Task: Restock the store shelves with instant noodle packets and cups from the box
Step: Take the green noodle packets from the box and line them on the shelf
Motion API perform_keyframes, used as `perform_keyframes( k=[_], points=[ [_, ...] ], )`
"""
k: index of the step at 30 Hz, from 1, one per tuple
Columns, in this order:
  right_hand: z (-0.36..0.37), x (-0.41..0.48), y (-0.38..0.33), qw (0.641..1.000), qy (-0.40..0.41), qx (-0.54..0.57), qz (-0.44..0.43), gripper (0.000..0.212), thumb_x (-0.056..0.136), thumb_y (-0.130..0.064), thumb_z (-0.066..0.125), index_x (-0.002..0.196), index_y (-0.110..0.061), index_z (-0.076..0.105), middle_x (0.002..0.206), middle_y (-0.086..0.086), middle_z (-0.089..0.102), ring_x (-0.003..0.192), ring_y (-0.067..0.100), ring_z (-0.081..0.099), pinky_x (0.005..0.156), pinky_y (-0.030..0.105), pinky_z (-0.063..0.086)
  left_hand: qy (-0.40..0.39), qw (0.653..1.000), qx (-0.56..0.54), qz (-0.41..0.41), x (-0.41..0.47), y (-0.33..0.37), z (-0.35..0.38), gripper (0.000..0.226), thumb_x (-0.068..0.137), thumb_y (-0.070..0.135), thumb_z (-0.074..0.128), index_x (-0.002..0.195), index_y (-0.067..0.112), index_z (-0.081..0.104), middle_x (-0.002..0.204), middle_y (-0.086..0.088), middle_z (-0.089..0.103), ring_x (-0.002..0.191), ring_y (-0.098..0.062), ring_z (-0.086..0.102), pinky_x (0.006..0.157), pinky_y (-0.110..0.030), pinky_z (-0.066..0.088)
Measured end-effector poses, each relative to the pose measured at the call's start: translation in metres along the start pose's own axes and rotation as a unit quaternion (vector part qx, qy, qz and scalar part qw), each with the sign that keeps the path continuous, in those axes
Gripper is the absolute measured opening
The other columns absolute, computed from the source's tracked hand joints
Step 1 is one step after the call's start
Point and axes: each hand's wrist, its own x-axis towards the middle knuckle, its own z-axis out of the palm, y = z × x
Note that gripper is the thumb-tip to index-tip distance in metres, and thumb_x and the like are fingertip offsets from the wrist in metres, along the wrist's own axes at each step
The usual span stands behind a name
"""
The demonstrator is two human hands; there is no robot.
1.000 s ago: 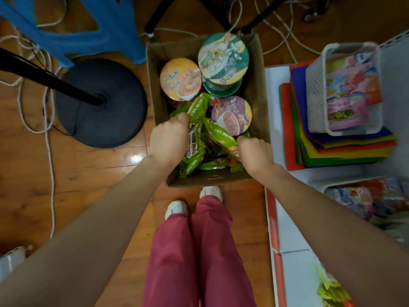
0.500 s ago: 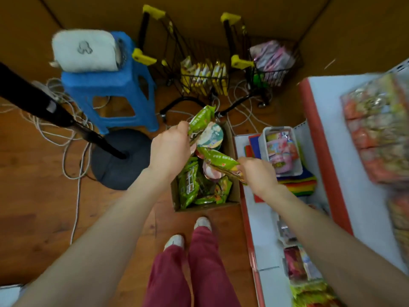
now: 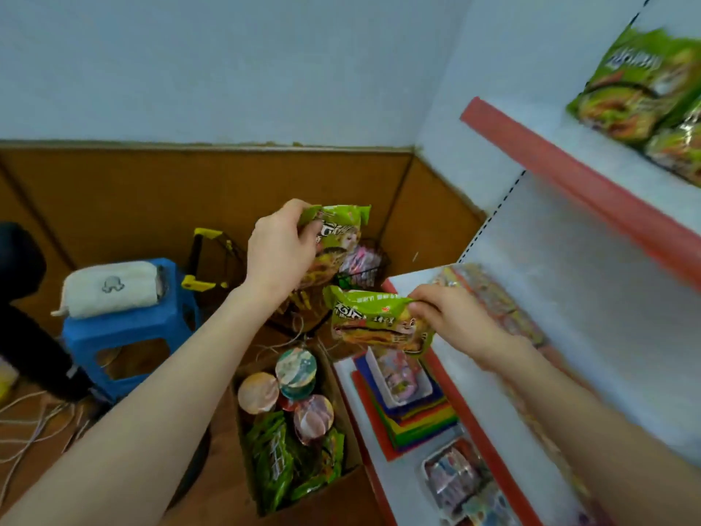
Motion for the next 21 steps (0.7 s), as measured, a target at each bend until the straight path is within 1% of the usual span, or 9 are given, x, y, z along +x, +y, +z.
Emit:
perform_keyframes(
  k=[3,5,6,8,10,14,17,18,21],
  points=[
    [-0.043,-0.02,-0.007,0.998,0.06,-0.026,-0.008,0.015,0.092,-0.018,0.053,0.097,-0.01,0.065,0.089,0.007,0.069,0.083,0.026,0.062,0.071,0.038,0.047,0.025,0.998,-0.061,0.015,0.012,0.036,-0.009,0.019,0.093,0.017,0.052,0.107,0.005,0.058,0.088,0.001,0.058,0.082,-0.017,0.052,0.069,-0.025,0.037],
    [-0.071,-0.032,-0.011,0.995,0.092,-0.039,-0.009,0.015,0.092,-0.017,0.052,0.098,-0.011,0.065,0.09,0.006,0.069,0.084,0.025,0.062,0.071,0.034,0.045,0.04,0.995,-0.09,0.025,0.021,0.057,-0.016,0.018,0.094,0.015,0.05,0.104,0.002,0.056,0.089,0.0,0.055,0.081,-0.014,0.048,0.063,-0.016,0.03],
    [-0.086,-0.04,-0.013,0.993,0.109,-0.047,-0.008,0.016,0.092,-0.016,0.052,0.099,-0.009,0.064,0.089,0.005,0.068,0.084,0.023,0.061,0.069,0.031,0.042,0.047,0.993,-0.104,0.034,0.025,0.069,-0.019,0.018,0.094,0.014,0.049,0.104,0.001,0.055,0.089,-0.001,0.054,0.08,-0.015,0.047,0.06,-0.015,0.028],
    [-0.113,-0.052,-0.016,0.988,0.147,-0.054,-0.001,0.015,0.092,-0.014,0.052,0.097,-0.007,0.065,0.084,0.0,0.065,0.081,0.019,0.059,0.066,0.027,0.037,0.057,0.99,-0.121,0.052,0.035,0.09,-0.024,0.02,0.095,0.013,0.047,0.106,-0.002,0.054,0.09,-0.003,0.052,0.081,-0.016,0.046,0.06,-0.016,0.027],
    [-0.139,-0.065,-0.018,0.979,0.196,-0.06,0.006,0.014,0.091,-0.012,0.053,0.095,-0.007,0.066,0.081,-0.002,0.061,0.079,0.018,0.057,0.068,0.029,0.039,0.066,0.986,-0.134,0.073,0.046,0.112,-0.026,0.021,0.096,0.012,0.045,0.107,-0.004,0.053,0.09,-0.005,0.05,0.082,-0.017,0.044,0.061,-0.018,0.025],
    [-0.186,-0.088,-0.012,0.956,0.284,-0.073,0.02,0.013,0.09,-0.01,0.055,0.093,-0.004,0.065,0.083,0.005,0.065,0.079,0.018,0.056,0.071,0.031,0.04,0.091,0.979,-0.162,0.084,0.065,0.158,-0.023,0.023,0.097,0.014,0.043,0.11,-0.003,0.052,0.101,-0.015,0.056,0.087,-0.021,0.047,0.063,-0.019,0.025],
    [-0.22,-0.105,0.001,0.938,0.333,-0.093,0.031,0.013,0.089,-0.009,0.056,0.093,-0.001,0.065,0.082,0.002,0.061,0.08,0.016,0.054,0.066,0.025,0.032,0.106,0.973,-0.186,0.089,0.074,0.193,-0.012,0.024,0.097,0.013,0.043,0.111,-0.004,0.052,0.108,-0.02,0.058,0.098,-0.031,0.052,0.063,-0.019,0.024],
    [-0.233,-0.11,0.007,0.932,0.346,-0.104,0.037,0.013,0.089,-0.009,0.056,0.093,0.0,0.065,0.083,0.005,0.062,0.081,0.017,0.054,0.064,0.023,0.028,0.109,0.971,-0.194,0.093,0.076,0.205,-0.008,0.024,0.096,0.013,0.043,0.11,-0.004,0.052,0.108,-0.022,0.059,0.099,-0.033,0.052,0.063,-0.019,0.023],
    [-0.27,-0.125,0.03,0.913,0.384,-0.126,0.055,0.015,0.09,-0.009,0.056,0.097,0.0,0.065,0.094,0.013,0.067,0.089,0.025,0.058,0.069,0.024,0.031,0.114,0.964,-0.214,0.107,0.083,0.237,0.009,0.023,0.097,0.012,0.043,0.109,-0.006,0.052,0.104,-0.023,0.059,0.085,-0.024,0.046,0.061,-0.017,0.021]
  ],
)
